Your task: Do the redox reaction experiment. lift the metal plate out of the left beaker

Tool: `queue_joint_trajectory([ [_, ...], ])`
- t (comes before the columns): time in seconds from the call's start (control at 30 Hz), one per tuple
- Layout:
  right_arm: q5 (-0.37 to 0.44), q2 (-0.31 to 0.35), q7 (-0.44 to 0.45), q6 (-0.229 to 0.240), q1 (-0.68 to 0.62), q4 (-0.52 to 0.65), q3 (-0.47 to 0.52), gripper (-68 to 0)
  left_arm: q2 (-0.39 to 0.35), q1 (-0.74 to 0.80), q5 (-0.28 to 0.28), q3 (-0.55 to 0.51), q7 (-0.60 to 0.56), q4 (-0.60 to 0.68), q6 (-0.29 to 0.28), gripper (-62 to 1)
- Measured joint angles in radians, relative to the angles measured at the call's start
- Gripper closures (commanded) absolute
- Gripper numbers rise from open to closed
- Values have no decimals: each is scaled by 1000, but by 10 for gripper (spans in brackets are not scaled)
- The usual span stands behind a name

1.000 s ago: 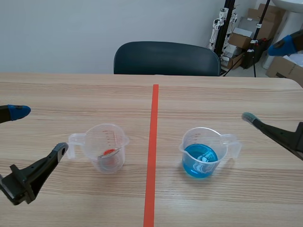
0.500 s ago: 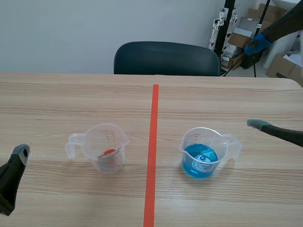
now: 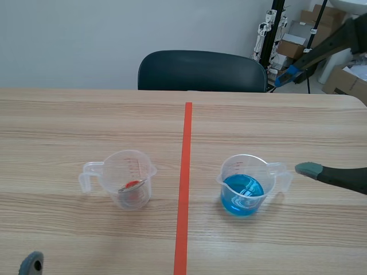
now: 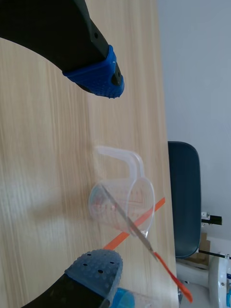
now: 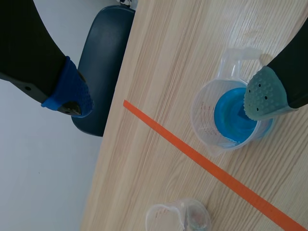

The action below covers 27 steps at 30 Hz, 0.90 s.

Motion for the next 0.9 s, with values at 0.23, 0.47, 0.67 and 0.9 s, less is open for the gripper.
queue_joint_trajectory([
  [0.23, 26, 90, 92, -108, -106, -84, 19, -679, -8, -114, 45, 0, -159, -307, -21, -623],
  [0.47, 60, 174, 105, -108, -307, -162, 241, -679, -32, -320, 185, 2, -350, -649, -21, -623],
  [0.67, 140, 269, 111, -95, -357, -251, 365, -679, -42, -439, 200, 8, -358, -816, -21, -623],
  [0.9, 137, 339, 117, -96, -356, -243, 373, -679, -41, -525, 259, 9, -355, -856, -32, -623],
])
